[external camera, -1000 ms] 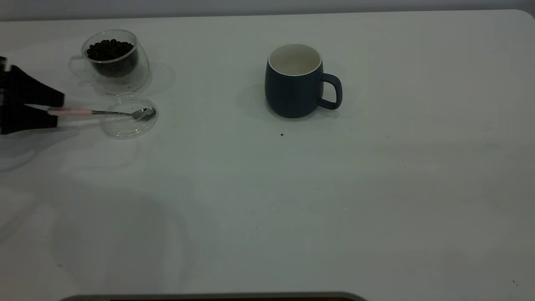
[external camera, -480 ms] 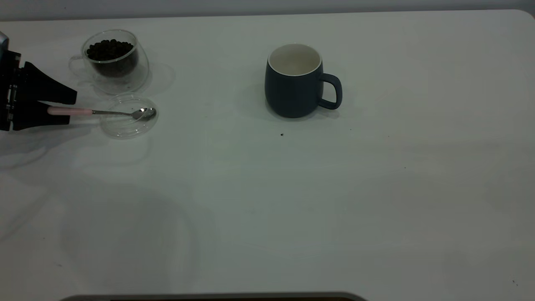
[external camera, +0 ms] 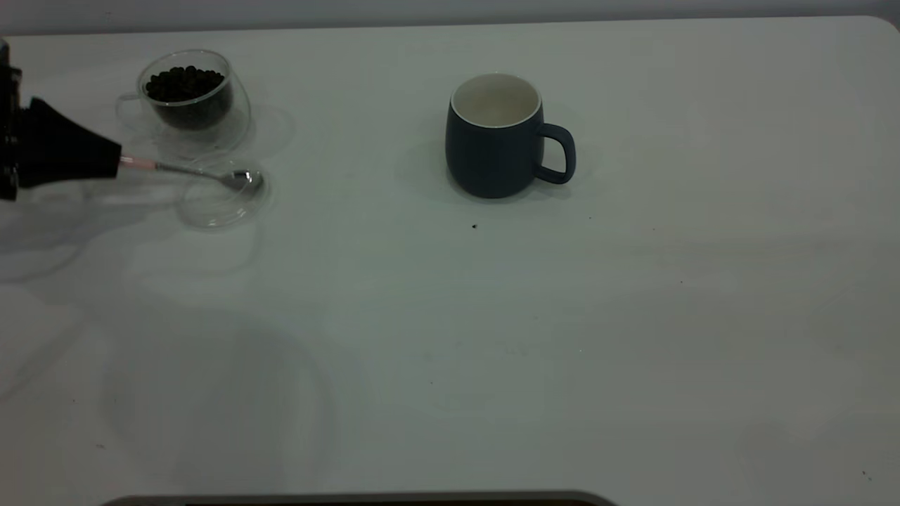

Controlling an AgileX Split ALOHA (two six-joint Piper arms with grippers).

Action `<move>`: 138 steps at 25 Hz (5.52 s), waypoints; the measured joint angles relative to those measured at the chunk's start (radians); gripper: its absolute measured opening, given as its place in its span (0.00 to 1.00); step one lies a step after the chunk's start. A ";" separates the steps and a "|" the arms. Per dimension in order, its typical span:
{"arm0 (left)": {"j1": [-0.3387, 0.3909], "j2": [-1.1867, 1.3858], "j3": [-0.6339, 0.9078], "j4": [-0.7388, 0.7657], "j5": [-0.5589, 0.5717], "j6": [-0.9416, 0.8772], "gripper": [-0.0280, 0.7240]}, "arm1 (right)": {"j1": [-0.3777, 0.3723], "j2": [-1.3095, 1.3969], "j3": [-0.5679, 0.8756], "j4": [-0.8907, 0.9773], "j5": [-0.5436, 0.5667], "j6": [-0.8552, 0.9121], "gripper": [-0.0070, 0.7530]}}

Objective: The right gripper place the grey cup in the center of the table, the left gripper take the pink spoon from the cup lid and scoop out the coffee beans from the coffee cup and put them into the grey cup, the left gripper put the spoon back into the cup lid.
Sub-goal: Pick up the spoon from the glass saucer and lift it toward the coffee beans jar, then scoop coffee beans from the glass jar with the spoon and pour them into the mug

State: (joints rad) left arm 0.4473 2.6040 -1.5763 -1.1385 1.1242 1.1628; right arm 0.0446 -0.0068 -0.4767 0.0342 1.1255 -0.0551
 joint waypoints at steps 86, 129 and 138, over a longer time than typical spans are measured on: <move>-0.070 -0.188 -0.169 0.288 -0.160 -0.335 0.22 | 0.000 0.000 0.000 -0.001 -0.001 0.000 0.79; 0.069 -0.040 -0.169 0.015 0.016 -0.275 0.22 | 0.000 0.000 0.000 -0.001 -0.001 0.000 0.79; 0.078 0.006 -0.169 -0.068 0.031 -0.193 0.22 | 0.000 0.000 0.000 -0.001 -0.001 0.000 0.79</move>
State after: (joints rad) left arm 0.5251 2.6099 -1.7449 -1.2062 1.1552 0.9701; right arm 0.0446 -0.0068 -0.4767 0.0334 1.1248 -0.0551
